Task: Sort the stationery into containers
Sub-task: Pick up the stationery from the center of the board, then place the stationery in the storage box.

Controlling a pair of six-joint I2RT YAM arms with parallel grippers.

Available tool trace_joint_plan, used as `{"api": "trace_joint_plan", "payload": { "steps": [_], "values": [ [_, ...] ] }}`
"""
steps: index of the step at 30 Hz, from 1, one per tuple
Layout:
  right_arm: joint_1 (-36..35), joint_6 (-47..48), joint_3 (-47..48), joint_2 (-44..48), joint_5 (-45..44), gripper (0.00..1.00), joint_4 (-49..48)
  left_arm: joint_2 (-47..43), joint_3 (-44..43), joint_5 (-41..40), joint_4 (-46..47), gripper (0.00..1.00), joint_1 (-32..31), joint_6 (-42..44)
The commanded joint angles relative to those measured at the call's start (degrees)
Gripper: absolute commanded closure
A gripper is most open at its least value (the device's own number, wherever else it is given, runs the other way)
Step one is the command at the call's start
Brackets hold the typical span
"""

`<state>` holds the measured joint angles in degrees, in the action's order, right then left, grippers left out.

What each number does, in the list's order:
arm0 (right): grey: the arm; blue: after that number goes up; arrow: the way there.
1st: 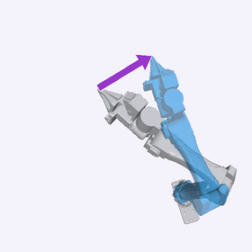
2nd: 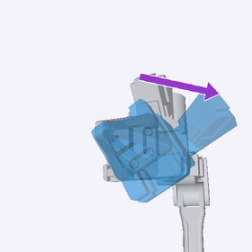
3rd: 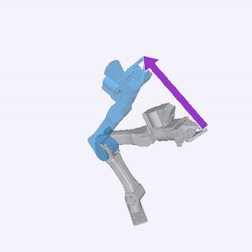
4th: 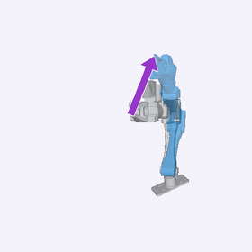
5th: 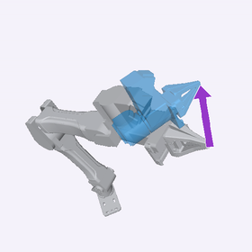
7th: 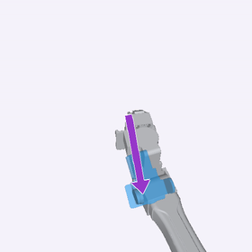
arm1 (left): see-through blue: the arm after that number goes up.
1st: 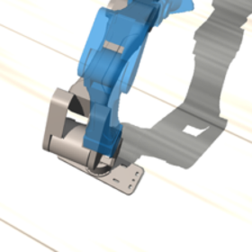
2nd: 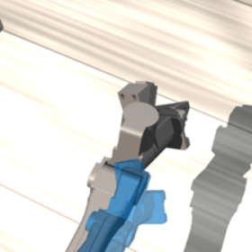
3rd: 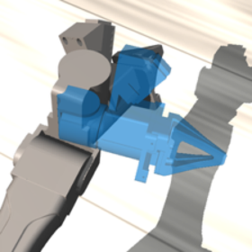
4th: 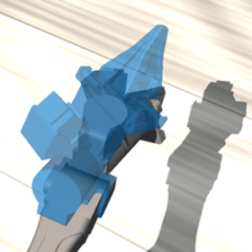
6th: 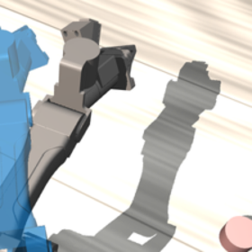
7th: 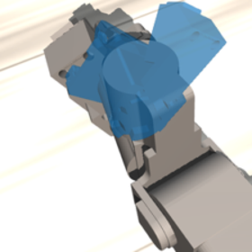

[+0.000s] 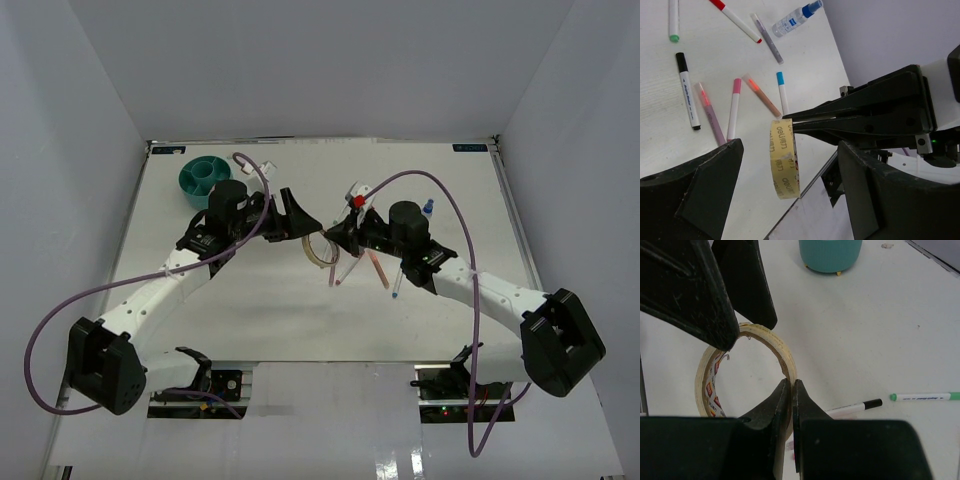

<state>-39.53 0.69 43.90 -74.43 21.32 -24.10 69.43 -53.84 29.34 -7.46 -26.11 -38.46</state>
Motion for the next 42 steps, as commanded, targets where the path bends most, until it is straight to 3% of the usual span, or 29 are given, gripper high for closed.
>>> {"api": "trace_joint_plan", "payload": {
  "steps": [1, 7, 16, 19, 22, 23, 25, 26, 29, 32, 36, 42],
  "values": [
    [-0.55, 2.83, 3.03, -0.45, -3.03, 0.92, -2.01, 0.35, -2.93, -4.20, -2.38, 0.15, -1.84, 0.14],
    [-0.64, 3.27, 3.38, -0.98, -4.01, 0.92, -2.27, 1.41, -3.63, -7.72, -4.13, 0.29, -4.12, 2.33],
    [-0.64, 3.00, 3.56, -2.12, -4.54, 0.92, -2.62, 2.73, -4.25, -8.86, -4.58, 0.66, -5.09, 4.97],
    [-0.64, 2.92, 3.65, -2.38, -4.45, 0.88, -2.53, 2.82, -4.43, -9.39, -4.40, 0.73, -5.09, 5.85],
    [-0.64, 3.00, 3.74, -2.38, -4.80, 0.73, -1.92, 2.55, -4.34, -10.62, -4.31, 0.82, -5.09, 7.34],
    [-0.64, 3.00, 3.74, -2.38, -4.80, 0.60, -1.66, 2.47, -4.34, -11.75, -4.23, 0.84, -5.09, 7.69],
    [-0.64, 3.09, 3.56, -2.12, -4.89, 0.44, -0.87, 2.12, -3.90, -13.16, -4.31, 0.87, -5.09, 9.01],
    [-0.64, 3.44, 3.56, -2.03, -4.89, 0.20, -0.52, 2.03, -3.73, -14.74, -4.31, 0.87, -5.09, 9.54],
    [-0.55, 3.62, 4.17, -1.24, -4.97, 0.02, 2.47, 1.50, -3.37, -19.56, -5.62, 0.87, -5.09, 12.78],
    [-0.64, 3.44, 4.00, 1.04, -7.08, 0.09, 5.63, 1.24, -4.25, -26.07, -8.60, 0.89, -4.83, 16.39],
    [-0.64, 2.48, 2.07, 6.39, -10.68, 0.10, 9.06, 1.06, -6.71, -37.93, -11.96, 0.89, -0.88, 22.35],
    [-0.55, -0.16, -3.73, 12.38, -7.79, 0.10, 8.72, 1.93, -11.36, -37.95, -12.22, 0.89, 13.79, 26.50]
  ]
}}
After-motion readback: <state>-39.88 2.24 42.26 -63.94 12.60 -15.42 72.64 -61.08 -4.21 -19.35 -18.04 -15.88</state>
